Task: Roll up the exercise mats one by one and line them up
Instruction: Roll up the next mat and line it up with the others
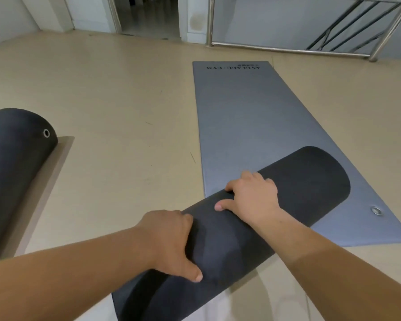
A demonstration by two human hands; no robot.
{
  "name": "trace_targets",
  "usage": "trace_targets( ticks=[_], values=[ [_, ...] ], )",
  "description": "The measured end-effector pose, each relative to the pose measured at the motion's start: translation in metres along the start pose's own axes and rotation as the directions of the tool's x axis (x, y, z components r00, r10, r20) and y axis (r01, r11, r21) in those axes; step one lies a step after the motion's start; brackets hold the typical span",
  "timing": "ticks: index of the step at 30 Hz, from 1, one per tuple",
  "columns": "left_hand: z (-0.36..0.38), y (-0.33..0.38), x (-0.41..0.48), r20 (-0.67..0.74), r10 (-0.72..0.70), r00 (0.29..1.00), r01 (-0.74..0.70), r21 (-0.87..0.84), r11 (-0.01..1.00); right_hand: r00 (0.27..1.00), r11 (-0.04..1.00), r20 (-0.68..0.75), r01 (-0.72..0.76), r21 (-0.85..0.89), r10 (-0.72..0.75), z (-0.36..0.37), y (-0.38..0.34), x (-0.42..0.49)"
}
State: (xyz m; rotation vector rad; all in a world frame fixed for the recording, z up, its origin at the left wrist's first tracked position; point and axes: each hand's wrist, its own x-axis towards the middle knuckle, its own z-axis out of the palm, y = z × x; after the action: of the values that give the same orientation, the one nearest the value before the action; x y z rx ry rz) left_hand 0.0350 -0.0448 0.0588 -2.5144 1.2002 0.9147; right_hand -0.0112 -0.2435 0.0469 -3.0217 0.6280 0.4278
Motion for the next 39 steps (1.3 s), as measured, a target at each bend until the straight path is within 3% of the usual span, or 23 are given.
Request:
trace_targets(
  ticks=[4,8,9,12,15,18,20,24,27,29,33,35,37,39],
  values=[
    [0.019,-0.013,0.003,0.075,-0.045,0.996,0.045,-0.009,0.999,0.992,0.997,-0.124,0.021,-0.07,-0.03,0.015,-0.014,0.007],
    [0.01,-0.03,0.016,0.087,-0.013,0.996,0.02,-0.08,0.997,0.898,0.985,-0.439,0.067,0.16,0.01,0.038,-0.008,-0.029],
    [0.007,-0.034,0.019,0.091,-0.004,0.996,0.015,-0.115,0.993,0.898,0.972,-0.436,0.046,0.23,0.061,0.043,-0.003,-0.04],
    [0.003,-0.048,0.028,0.099,0.029,0.995,-0.01,-0.189,0.982,0.967,0.851,-0.111,-0.142,0.506,0.227,0.056,0.009,-0.073],
    [0.003,-0.061,0.036,0.084,0.078,0.993,-0.053,-0.267,0.962,0.961,0.686,0.092,-0.251,0.682,0.26,0.068,0.008,-0.102],
    [0.008,-0.077,0.04,0.074,0.112,0.991,-0.073,-0.404,0.912,0.885,0.595,0.428,-0.448,0.668,0.184,0.067,-0.005,-0.119],
    [0.011,-0.085,0.042,0.049,0.126,0.991,-0.091,-0.446,0.89,0.809,0.506,0.566,-0.558,0.658,0.156,0.061,-0.02,-0.119],
    [0.023,-0.088,0.038,-0.022,0.113,0.993,-0.111,-0.45,0.886,0.788,0.211,0.577,-0.614,0.761,0.213,0.057,-0.07,-0.101],
    [0.045,-0.095,0.028,-0.019,0.07,0.997,-0.07,-0.524,0.849,0.858,0.073,0.443,-0.475,0.877,0.26,0.064,-0.097,-0.093],
    [0.061,-0.11,0.02,0.022,0.046,0.999,-0.019,-0.682,0.731,0.896,0.167,0.346,-0.4,0.901,0.279,0.065,-0.106,-0.089],
    [0.091,-0.15,-0.005,0.099,0.057,0.993,0.073,-0.934,0.35,0.923,0.651,0.144,-0.356,0.671,0.356,0.054,-0.127,-0.073],
    [0.107,-0.178,-0.02,0.146,-0.001,0.989,0.142,-0.965,0.219,0.959,0.8,0.024,-0.248,0.546,0.281,0.04,-0.146,-0.054],
    [0.118,-0.207,-0.029,0.114,-0.191,0.975,0.147,-0.974,0.171,0.979,0.83,-0.03,-0.156,0.535,0.203,0.034,-0.169,-0.033],
    [0.119,-0.231,-0.035,-0.028,-0.437,0.899,0.106,-0.954,0.279,0.984,0.863,-0.11,-0.065,0.501,0.138,0.033,-0.193,-0.016]
  ],
)
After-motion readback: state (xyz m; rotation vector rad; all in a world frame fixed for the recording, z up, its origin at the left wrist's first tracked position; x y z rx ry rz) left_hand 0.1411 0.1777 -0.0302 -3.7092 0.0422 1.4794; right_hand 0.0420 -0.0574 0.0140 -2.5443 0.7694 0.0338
